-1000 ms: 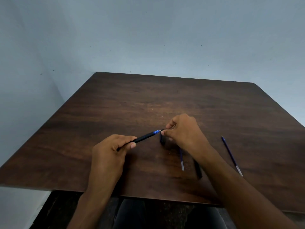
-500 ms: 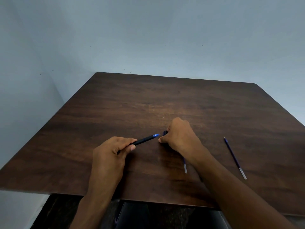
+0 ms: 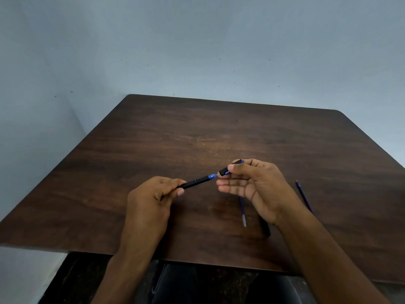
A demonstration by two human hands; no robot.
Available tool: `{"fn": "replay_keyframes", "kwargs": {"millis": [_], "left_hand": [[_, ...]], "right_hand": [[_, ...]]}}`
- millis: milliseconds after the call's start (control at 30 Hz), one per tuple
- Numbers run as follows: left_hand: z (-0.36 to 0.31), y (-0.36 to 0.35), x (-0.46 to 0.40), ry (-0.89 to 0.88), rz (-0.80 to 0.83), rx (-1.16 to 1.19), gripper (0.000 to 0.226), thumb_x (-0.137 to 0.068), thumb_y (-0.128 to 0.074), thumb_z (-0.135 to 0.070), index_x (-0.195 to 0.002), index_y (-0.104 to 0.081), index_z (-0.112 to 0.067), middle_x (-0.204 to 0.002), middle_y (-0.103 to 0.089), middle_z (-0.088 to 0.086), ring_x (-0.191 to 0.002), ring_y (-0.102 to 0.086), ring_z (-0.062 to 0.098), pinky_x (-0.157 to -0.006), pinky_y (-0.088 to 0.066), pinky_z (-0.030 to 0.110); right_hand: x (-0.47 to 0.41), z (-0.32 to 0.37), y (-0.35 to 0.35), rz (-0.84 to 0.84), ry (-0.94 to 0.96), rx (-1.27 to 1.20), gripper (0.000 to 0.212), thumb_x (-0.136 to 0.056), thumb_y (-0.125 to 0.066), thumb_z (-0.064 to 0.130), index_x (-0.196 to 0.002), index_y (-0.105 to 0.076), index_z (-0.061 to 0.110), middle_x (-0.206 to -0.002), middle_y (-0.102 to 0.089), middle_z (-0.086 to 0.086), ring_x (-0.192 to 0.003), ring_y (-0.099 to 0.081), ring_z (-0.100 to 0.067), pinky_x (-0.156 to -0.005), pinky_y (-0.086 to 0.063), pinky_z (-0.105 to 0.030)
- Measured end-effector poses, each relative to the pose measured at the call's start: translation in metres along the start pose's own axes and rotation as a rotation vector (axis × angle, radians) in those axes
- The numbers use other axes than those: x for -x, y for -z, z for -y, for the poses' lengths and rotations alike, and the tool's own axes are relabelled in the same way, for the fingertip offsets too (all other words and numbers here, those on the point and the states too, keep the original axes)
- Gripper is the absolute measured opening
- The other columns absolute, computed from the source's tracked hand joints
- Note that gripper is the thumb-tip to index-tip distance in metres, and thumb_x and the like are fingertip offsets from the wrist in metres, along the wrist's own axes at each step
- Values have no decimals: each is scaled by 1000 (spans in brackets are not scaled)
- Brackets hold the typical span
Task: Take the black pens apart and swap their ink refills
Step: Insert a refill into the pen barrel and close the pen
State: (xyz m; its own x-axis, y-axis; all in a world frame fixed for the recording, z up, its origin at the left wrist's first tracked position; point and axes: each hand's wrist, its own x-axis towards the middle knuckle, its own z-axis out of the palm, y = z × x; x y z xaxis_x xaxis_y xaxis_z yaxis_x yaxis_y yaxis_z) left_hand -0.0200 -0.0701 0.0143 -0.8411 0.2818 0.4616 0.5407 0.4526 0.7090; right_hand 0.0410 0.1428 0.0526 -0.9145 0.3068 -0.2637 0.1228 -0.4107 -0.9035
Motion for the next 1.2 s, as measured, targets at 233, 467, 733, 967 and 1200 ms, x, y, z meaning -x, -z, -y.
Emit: {"fn": "replay_keyframes", "kwargs": {"millis": [233,467,733,967,1200], "left_hand": [[-5,-2,0,1,9,-1,23,-77,-76,-5,-96,-77,-20,-87,-67,-19,-90,-59,-12,-77,-38,-1],[-6,-3,-2,-5,27,-35,24,-78,-75,-7,-98,-77,-21,-87,-65,-22,-93,-58,-11,-78,-38,-1],[-9,-5,-1,8,25,-24,23,-79,-75,-7,-97,-77,-20,-87,-65,-21,-91,-57,-15,-78,-37,-2],[-9,-4,-1,16,26,0,22,-80,-74,-6,-98,-77,-19,-87,-64,-23,-93,-57,-14,-78,-37,-2],[-7,-6,-2,-22,22,-34,23,-80,-74,-5,-99,-77,-19,-87,-65,-19,-87,-59,-12,-77,-37,-3]], "right_hand": [[6,2,2,-1,13,-17,19,-90,-64,-2,-109,-61,-8,-93,-75,-31,-83,-76,-41,-64,-63,-40],[6,0,4,-12,40,-23,19,-92,-61,-2,-110,-61,-8,-91,-75,-29,-81,-76,-41,-65,-64,-41],[5,-3,3,26,25,-31,19,-88,-65,-5,-107,-62,-4,-86,-76,-27,-79,-76,-41,-62,-62,-39],[2,-9,-4,39,55,-41,22,-83,-69,-9,-104,-62,-4,-81,-75,-21,-74,-76,-40,-60,-62,-39],[2,-13,-4,52,62,1,24,-83,-71,-4,-107,-65,-5,-94,-76,-27,-85,-76,-43,-65,-63,-37]]}}
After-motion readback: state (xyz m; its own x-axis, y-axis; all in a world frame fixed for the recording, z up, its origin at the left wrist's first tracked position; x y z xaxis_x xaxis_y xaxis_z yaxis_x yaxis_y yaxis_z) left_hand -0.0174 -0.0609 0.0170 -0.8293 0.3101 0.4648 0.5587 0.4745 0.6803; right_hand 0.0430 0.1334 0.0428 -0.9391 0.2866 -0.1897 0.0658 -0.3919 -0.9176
